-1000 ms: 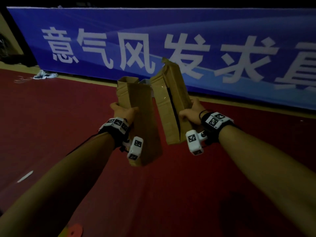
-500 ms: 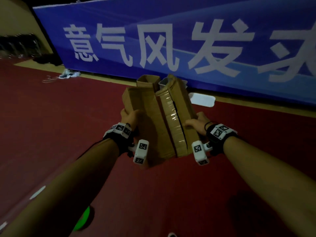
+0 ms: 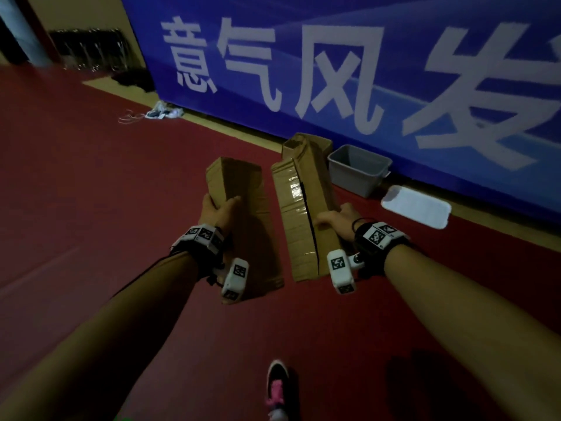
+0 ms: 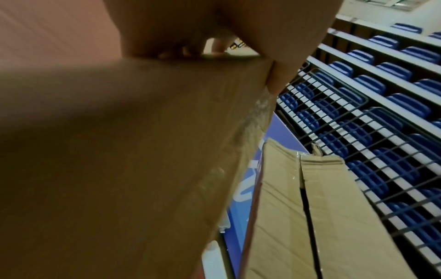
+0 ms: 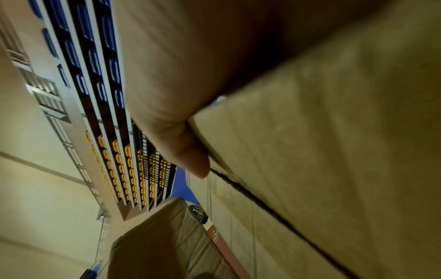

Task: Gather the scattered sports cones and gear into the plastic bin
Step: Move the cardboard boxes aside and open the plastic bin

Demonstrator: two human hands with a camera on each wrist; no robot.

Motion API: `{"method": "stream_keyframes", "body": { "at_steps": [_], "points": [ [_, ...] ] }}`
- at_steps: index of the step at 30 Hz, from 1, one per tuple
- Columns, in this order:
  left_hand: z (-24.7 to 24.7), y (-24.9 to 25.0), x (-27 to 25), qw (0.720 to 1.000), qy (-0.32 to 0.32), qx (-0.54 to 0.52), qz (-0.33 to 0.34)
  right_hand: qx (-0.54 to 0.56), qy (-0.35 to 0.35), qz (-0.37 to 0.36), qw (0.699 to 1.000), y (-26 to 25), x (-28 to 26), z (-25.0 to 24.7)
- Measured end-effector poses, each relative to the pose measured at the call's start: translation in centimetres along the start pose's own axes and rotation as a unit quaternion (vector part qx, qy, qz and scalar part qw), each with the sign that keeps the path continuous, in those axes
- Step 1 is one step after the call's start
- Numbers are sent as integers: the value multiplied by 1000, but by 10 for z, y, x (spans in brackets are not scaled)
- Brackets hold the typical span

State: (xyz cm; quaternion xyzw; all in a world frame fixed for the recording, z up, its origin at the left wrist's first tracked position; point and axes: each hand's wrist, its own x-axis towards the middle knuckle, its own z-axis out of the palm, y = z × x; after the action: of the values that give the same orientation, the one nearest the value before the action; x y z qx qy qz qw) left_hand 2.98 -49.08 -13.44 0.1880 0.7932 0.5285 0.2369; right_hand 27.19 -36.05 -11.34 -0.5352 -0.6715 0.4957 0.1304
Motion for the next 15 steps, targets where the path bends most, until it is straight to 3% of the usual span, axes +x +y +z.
{"method": "stream_keyframes", "body": {
  "at_steps": [6,11,15],
  "points": [
    [98,70,192,997,-48,59,-27,33,8,41,999,-37,213,-33],
    [203,142,313,988,-113,103,7,57,43,90,993,-81,311,-92],
    [297,179,408,983,-122,139,3,80,62,100,990,-86,437,-139]
  ]
}}
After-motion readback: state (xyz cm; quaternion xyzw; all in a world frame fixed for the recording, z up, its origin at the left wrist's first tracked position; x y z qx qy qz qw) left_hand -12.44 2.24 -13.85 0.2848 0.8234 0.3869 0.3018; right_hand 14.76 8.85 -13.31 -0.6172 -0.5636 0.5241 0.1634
